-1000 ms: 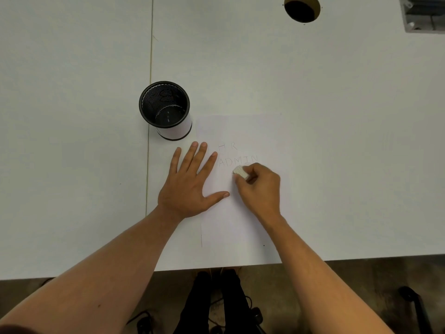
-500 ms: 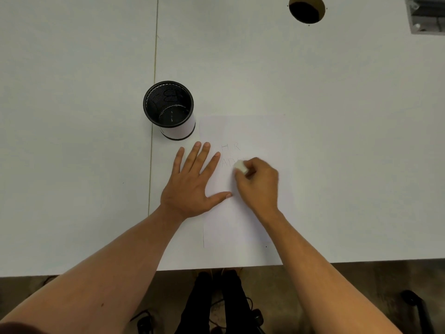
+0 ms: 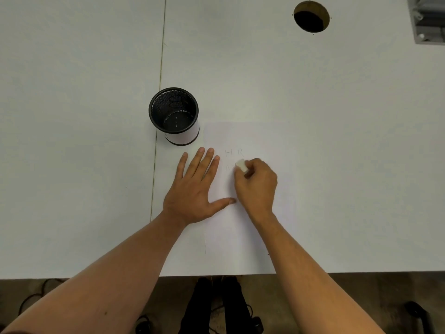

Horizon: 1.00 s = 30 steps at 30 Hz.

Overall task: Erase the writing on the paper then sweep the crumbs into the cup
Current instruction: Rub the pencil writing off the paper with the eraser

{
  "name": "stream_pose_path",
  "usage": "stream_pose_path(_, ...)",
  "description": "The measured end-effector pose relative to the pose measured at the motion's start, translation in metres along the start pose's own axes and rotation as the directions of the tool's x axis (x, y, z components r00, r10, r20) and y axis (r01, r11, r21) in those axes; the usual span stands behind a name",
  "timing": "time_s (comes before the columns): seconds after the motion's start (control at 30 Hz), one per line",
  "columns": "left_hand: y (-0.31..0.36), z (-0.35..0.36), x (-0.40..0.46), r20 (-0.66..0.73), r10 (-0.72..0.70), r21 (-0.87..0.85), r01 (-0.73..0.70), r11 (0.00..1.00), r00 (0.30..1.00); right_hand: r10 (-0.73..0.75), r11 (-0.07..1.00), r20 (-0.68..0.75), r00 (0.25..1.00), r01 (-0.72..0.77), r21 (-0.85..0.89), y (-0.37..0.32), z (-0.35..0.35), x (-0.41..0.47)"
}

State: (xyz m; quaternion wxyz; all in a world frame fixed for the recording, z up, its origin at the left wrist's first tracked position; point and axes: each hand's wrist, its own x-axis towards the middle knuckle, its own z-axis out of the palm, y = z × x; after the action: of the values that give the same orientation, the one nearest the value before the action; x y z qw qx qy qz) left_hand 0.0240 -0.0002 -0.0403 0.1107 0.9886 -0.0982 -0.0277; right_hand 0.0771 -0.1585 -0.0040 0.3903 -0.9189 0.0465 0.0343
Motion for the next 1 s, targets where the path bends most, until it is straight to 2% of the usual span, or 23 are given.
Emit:
stream_pose_path(0.1, 0.0, 0.001, 0.0, 0.01, 0.008, -0.025, -0.007, 1.0, 1.0, -0.111, 0.992, 0.156, 0.981, 0.118, -0.037, -0.007, 0.006, -0.01)
stream_pose_path(0.23, 0.0, 0.001, -0.001, -0.006, -0.006, -0.01, 0.006, 1.0, 1.0, -0.029, 0.999, 0.009, 1.0, 0.03, -0.013, 0.0, 0.002, 0.001)
stream_pose_path(0.33, 0.0, 0.002, 0.0, 0.004, 0.004, -0.025, -0.004, 1.0, 1.0, -0.13, 0.99, 0.151, 0.98, 0.138, -0.039, -0.005, 0.005, -0.007)
stream_pose_path(0.37, 0.0, 0.002, 0.0, 0.003, 0.002, -0.023, -0.002, 1.0, 1.0, -0.124, 0.99, 0.153, 0.98, 0.132, -0.043, -0.004, 0.004, -0.006)
stream_pose_path(0.47, 0.001, 0.002, -0.001, -0.001, -0.008, -0.006, 0.008, 1.0, 1.0, -0.038, 0.999, 0.009, 0.999, 0.038, -0.022, 0.001, 0.001, 0.003)
stream_pose_path(0.6, 0.0, 0.001, 0.0, 0.017, 0.0, -0.023, 0.0, 1.0, 1.0, -0.123, 0.991, 0.147, 0.981, 0.131, -0.041, -0.007, 0.006, -0.006)
stream_pose_path(0.7, 0.001, 0.001, 0.0, 0.014, -0.01, 0.0, 0.01, 1.0, 1.0, -0.033, 0.999, 0.0, 0.999, 0.033, -0.03, 0.0, 0.001, 0.005)
stream_pose_path(0.73, 0.001, 0.001, -0.001, 0.013, -0.009, -0.001, 0.009, 1.0, 1.0, -0.029, 0.999, -0.008, 1.0, 0.029, -0.026, 0.0, 0.001, 0.004)
stream_pose_path(0.83, 0.001, 0.0, 0.0, 0.021, -0.002, -0.019, 0.002, 1.0, 1.0, -0.114, 0.992, 0.138, 0.984, 0.121, -0.041, -0.005, 0.005, -0.005)
stream_pose_path(0.87, 0.001, 0.0, 0.001, 0.023, -0.004, -0.015, 0.004, 1.0, 1.0, -0.1, 0.993, 0.134, 0.986, 0.107, -0.046, -0.004, 0.004, -0.003)
stream_pose_path(0.97, 0.001, 0.001, 0.0, 0.028, -0.013, 0.004, 0.013, 1.0, 1.0, -0.014, 1.0, -0.003, 1.0, 0.014, -0.021, 0.0, 0.002, 0.004)
stream_pose_path(1.0, 0.0, 0.001, 0.0, 0.032, -0.012, 0.0, 0.012, 1.0, 0.999, -0.035, 0.999, 0.018, 0.999, 0.035, -0.017, -0.002, 0.003, 0.001)
